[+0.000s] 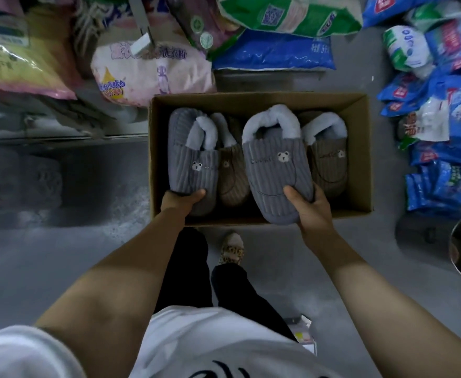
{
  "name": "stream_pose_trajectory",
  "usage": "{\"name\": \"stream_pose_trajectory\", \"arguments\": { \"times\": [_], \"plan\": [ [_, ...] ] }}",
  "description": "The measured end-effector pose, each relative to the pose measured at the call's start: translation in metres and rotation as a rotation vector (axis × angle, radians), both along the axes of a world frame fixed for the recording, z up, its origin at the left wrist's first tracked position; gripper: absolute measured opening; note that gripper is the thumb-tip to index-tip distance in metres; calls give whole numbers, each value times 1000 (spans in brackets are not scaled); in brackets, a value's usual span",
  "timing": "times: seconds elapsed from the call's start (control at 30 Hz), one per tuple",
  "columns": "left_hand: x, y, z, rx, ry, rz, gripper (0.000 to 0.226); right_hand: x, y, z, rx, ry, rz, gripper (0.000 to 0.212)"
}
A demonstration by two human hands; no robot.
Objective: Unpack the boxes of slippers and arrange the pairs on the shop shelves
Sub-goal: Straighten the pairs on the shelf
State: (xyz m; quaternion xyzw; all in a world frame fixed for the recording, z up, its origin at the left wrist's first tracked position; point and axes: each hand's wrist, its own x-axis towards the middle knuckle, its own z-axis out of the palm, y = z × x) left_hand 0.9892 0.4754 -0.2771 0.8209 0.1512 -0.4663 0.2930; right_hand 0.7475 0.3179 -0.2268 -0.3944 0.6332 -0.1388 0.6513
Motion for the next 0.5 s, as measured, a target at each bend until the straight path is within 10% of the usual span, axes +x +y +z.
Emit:
{"name": "stream_pose_trajectory", "arguments": {
  "times": [0.4, 0.5],
  "plan": [
    [-10, 36, 74, -422, -123, 189, 37, 22, 33, 48, -149, -190, 148, 87],
    [-5, 65, 94, -589, -165, 219, 59, 41, 45, 64, -196, -218, 210, 89]
  ]
}}
